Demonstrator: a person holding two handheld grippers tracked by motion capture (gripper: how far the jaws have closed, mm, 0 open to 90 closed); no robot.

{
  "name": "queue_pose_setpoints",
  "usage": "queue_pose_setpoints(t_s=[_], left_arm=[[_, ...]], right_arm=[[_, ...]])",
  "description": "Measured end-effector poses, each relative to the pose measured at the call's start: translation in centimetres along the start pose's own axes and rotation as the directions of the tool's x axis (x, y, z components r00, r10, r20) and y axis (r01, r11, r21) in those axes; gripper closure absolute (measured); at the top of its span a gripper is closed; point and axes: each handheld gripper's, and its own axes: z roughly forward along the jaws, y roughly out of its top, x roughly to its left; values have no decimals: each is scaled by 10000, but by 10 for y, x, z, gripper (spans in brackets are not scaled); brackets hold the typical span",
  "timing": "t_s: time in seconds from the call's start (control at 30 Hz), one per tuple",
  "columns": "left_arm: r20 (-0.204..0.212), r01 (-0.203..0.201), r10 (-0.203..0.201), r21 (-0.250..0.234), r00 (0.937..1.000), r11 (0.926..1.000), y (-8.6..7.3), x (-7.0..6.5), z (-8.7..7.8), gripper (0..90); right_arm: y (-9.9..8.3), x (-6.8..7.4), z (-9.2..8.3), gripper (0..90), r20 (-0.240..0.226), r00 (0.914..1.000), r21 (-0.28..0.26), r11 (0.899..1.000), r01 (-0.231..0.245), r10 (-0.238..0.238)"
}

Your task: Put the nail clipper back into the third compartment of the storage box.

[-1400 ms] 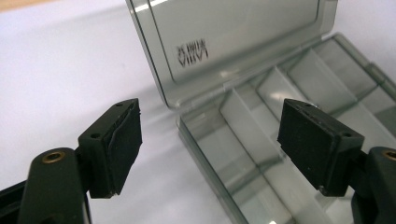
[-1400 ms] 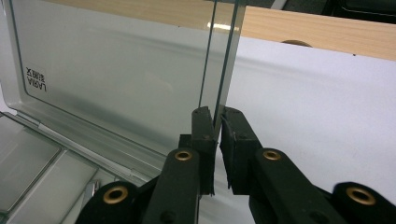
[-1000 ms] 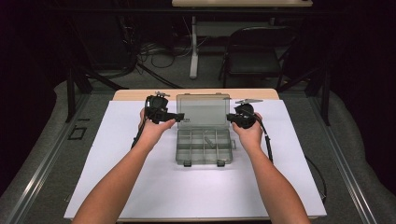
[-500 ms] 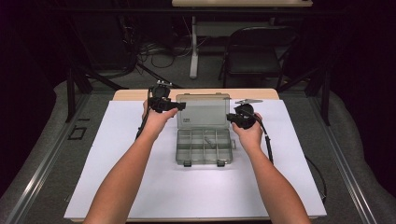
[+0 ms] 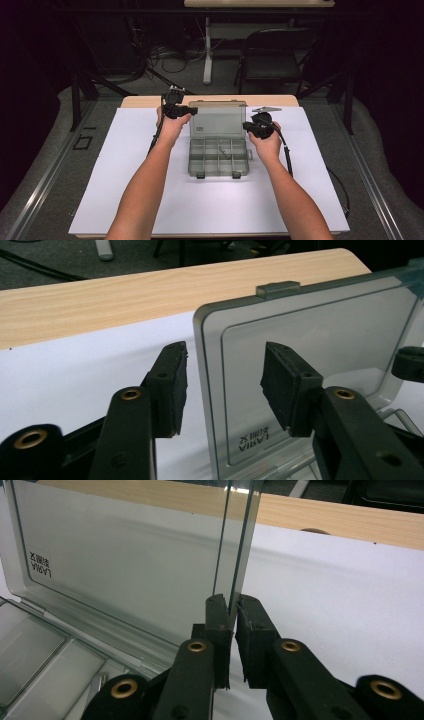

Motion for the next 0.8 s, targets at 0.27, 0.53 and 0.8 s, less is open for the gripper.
queue_pose_setpoints(t_s=[0.27, 0.53, 0.8], left_arm=[[139, 122, -122, 0, 9998, 9999, 0, 3, 2, 602], [149, 170, -171, 35, 9997, 9998, 0, 2, 0, 701], [3, 1, -1, 151, 10000, 9999, 0, 3, -4, 806]], right_arm=[[-1, 0, 0, 844, -16, 10000, -73, 10000, 29, -29], [-1, 0, 0, 844, 8, 10000, -100, 9999, 40, -40], [-2, 0, 0, 843, 2, 10000, -118, 9999, 10, -10]])
